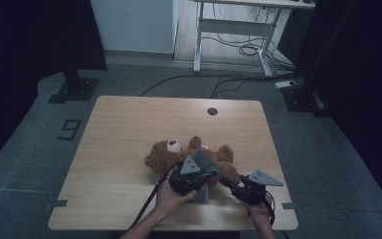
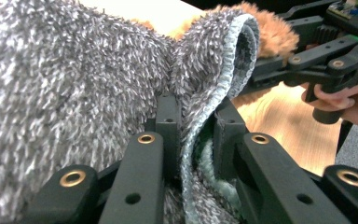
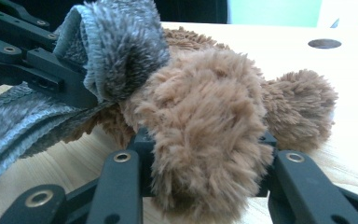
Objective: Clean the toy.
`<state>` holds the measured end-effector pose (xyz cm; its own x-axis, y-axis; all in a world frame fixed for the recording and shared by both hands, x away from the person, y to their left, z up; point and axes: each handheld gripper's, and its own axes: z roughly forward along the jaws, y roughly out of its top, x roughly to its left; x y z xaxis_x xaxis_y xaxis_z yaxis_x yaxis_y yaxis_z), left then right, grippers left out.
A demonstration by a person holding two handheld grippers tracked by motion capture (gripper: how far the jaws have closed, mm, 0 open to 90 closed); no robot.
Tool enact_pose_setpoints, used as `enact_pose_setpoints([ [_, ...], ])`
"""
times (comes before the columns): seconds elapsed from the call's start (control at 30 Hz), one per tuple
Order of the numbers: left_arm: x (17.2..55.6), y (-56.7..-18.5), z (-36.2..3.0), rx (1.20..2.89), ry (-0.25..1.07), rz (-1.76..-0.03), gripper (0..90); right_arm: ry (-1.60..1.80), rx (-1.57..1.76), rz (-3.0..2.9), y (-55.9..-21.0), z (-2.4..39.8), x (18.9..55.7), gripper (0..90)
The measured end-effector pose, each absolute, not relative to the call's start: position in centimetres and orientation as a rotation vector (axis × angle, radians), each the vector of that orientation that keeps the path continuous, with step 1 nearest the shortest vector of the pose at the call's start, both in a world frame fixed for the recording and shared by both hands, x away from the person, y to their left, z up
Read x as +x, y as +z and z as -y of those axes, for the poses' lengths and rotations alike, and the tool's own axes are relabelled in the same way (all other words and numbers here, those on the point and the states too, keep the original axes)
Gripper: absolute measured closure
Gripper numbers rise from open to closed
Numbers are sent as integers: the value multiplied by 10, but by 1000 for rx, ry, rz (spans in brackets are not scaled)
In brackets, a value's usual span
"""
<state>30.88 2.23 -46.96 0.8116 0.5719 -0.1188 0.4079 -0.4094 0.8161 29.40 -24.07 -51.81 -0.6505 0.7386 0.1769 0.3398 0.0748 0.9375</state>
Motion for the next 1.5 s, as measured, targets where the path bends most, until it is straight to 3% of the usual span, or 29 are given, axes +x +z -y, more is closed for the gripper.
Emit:
enact_pose_setpoints([
  [0.73, 315, -459, -119, 1954, 321, -901, 758, 1608, 1060, -2022, -520, 243, 294, 595],
  [1.1, 324, -471, -168, 1899, 377, -1038, 759, 1607, 1063, -2020, -521, 243, 294, 596],
  [1.3, 321, -459, -156, 1891, 373, -986, 759, 1613, 1068, -2016, -521, 243, 294, 596],
  [1.5, 316, -435, -105, 1893, 339, -844, 759, 1618, 1067, -2014, -521, 243, 295, 596],
])
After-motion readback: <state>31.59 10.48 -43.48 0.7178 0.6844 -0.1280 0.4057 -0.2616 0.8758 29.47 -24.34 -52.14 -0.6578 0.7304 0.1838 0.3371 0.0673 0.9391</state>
